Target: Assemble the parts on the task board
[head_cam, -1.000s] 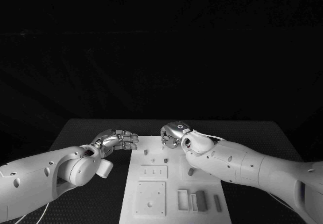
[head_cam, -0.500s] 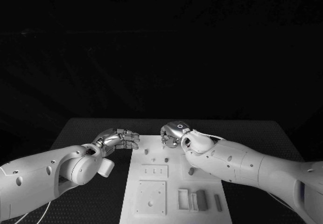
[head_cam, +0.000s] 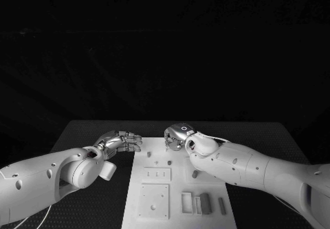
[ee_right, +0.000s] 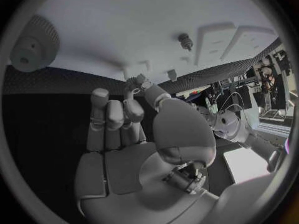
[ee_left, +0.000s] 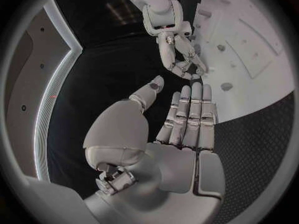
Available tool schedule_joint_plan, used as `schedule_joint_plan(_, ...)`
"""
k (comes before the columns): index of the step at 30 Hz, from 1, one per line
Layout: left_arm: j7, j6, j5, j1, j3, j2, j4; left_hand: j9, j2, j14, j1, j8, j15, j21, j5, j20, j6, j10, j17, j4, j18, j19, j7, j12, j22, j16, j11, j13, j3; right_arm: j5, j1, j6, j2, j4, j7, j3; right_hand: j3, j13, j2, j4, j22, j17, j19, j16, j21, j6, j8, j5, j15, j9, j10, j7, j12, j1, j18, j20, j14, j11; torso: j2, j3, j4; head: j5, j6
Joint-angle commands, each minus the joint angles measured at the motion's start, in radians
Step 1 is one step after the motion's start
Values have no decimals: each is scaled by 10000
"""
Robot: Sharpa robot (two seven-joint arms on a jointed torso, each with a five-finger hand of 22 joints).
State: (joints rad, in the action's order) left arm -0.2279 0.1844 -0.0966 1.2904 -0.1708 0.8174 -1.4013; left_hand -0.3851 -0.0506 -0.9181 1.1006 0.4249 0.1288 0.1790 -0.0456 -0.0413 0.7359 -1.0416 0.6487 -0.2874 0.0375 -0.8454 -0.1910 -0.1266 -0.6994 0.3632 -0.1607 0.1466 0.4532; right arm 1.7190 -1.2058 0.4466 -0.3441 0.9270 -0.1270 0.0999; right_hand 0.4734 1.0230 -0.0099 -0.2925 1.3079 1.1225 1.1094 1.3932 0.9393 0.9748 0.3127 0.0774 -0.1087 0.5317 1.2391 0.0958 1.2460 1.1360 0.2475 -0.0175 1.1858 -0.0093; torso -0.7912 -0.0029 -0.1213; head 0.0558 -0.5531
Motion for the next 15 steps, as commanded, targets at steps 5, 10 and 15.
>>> schedule_joint_plan(5, -70, -133, -30, 16, 11, -26, -25, 14, -16, -8, -85, -54, 17, -68, -42, 75, -46, -63, 9, -3, -83, 7, -197, 65, 11, -42, -39, 12, -69, 137, 0, -173, 40, -44, 20, -1, 54, -14, -18, -4, 196, 8, 28, 37, 50, 101, 26, 31, -83, 163, -29, 37, -49, 93, 143, -61, 179, -35, -10, -5, -18, 27, -11)
schedule_joint_plan(10, -69, -127, -30, 16, 11, -17, -25, 14, -16, -8, -85, -54, 17, -68, -42, 75, -46, -63, 9, -3, -83, 7, -197, 65, 11, -42, -39, 12, -69, 137, 0, -214, 42, -91, 2, -1, 54, -14, -18, -4, 196, 8, 28, 37, 50, 101, 26, 31, -83, 163, -29, 37, -49, 93, 143, -61, 179, -35, -8, -14, -13, 23, -28)
schedule_joint_plan(15, -67, -128, -30, 16, 11, -15, -19, 14, -16, -8, -86, -54, 17, -69, -42, 75, -46, -63, 9, -3, -83, 7, -197, 66, 11, -42, -39, 12, -69, 136, 0, -211, 39, -172, -32, -1, 54, -15, -21, -5, 195, -5, 28, 32, 51, 97, 22, 31, -83, 164, -28, 38, -50, 91, 143, -61, 170, -34, -19, -14, -7, 22, -36)
